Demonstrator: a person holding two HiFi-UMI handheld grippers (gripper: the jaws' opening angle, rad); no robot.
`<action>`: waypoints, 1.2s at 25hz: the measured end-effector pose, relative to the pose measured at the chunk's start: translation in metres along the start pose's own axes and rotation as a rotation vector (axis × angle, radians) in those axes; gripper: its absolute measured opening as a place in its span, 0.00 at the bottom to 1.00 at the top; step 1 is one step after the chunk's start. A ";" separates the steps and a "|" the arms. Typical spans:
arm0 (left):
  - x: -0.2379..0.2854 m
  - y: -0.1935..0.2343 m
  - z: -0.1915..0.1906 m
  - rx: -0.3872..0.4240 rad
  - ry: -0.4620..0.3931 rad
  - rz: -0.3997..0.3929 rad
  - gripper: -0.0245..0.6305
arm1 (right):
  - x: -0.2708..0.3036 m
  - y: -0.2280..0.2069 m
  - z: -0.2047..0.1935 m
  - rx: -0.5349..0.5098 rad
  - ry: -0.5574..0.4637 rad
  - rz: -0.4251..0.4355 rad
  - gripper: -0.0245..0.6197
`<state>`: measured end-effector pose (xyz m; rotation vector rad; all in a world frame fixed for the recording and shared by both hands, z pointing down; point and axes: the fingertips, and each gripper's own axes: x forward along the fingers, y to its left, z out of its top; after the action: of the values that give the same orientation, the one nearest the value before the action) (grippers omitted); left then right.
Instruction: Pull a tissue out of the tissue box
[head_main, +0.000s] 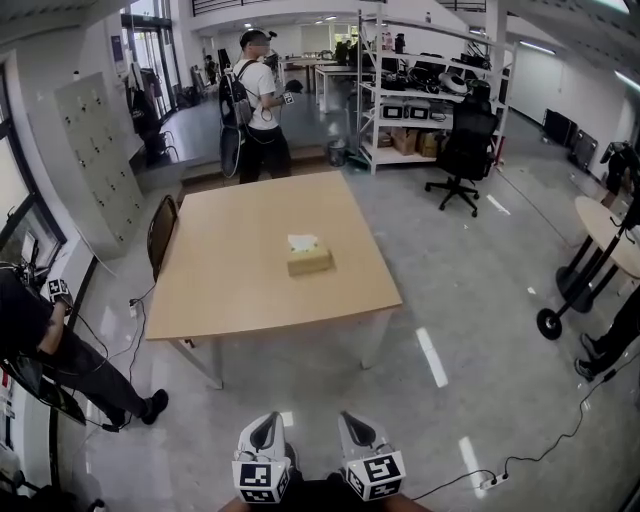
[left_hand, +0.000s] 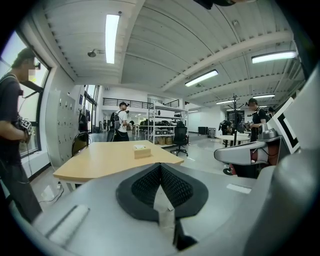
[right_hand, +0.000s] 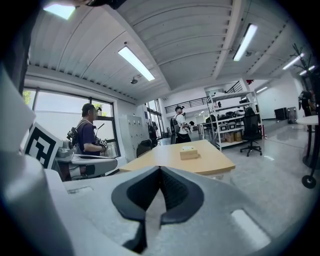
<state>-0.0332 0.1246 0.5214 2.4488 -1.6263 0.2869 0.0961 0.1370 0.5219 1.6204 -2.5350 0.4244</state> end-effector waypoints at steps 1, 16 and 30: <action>0.001 0.001 -0.001 -0.003 0.001 0.001 0.07 | 0.001 -0.001 0.000 -0.001 0.002 0.000 0.02; 0.090 0.048 0.010 -0.062 0.003 -0.064 0.07 | 0.081 -0.025 0.014 -0.024 0.053 -0.089 0.02; 0.183 0.132 0.051 -0.076 -0.041 -0.135 0.07 | 0.196 -0.028 0.066 -0.086 0.073 -0.171 0.02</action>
<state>-0.0826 -0.1010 0.5270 2.5077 -1.4501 0.1533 0.0417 -0.0646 0.5096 1.7374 -2.3058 0.3454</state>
